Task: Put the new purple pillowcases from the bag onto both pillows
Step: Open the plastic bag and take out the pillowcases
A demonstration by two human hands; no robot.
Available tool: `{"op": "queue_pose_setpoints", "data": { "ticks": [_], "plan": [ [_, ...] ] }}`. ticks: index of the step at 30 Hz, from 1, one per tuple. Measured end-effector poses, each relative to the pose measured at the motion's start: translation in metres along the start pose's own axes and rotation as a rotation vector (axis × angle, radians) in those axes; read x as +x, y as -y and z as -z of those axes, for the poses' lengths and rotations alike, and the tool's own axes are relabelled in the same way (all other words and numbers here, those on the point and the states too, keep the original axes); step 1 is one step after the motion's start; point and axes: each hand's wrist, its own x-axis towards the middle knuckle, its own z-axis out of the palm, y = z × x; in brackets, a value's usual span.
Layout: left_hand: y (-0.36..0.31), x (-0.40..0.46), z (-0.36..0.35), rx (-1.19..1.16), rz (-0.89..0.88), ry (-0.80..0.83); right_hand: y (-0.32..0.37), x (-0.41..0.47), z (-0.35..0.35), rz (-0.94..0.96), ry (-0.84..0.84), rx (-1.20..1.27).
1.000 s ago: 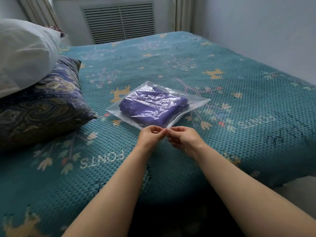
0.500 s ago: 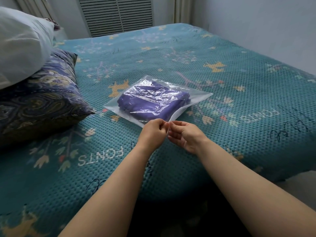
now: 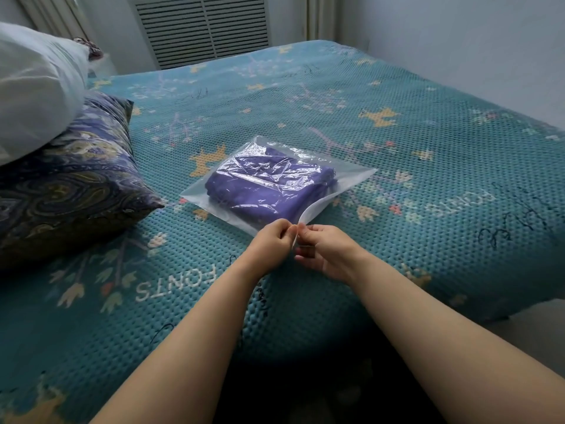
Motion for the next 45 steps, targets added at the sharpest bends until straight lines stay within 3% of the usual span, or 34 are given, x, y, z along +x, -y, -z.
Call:
{"op": "queue_pose_setpoints", "data": {
  "ticks": [3,9,14,18,24,28,33,36,41,45],
  "plan": [
    [-0.004,-0.002,0.002,-0.069,-0.005,0.014,-0.001,0.001,-0.003,-0.009,-0.017,0.084],
    [-0.010,-0.006,0.001,0.017,-0.055,-0.006,0.002,0.003,-0.006,0.136,-0.090,-0.220],
    [-0.011,-0.003,0.009,0.158,-0.128,-0.136,0.009,0.003,0.001,0.170,-0.166,-0.405],
    [-0.011,-0.004,0.009,0.249,-0.152,-0.178,0.009,0.002,0.002,0.125,-0.163,-0.316],
    [-0.009,-0.005,0.005,0.137,-0.086,-0.114,0.007,0.000,0.004,0.062,-0.082,-0.070],
    [-0.008,-0.006,0.001,0.293,-0.094,-0.162,0.011,-0.001,0.010,0.092,-0.077,-0.121],
    [-0.007,-0.006,0.009,-0.088,0.061,-0.064,0.007,0.000,0.011,0.187,-0.106,-0.259],
    [-0.010,-0.011,0.017,-0.195,0.146,0.033,0.006,0.001,0.011,0.213,-0.114,-0.355],
    [-0.017,-0.012,0.022,-0.269,0.224,0.055,0.008,0.002,0.008,0.166,-0.129,-0.449],
    [-0.013,-0.008,0.015,-0.102,0.159,-0.088,0.006,0.003,0.005,0.153,-0.163,-0.459]
  ]
}}
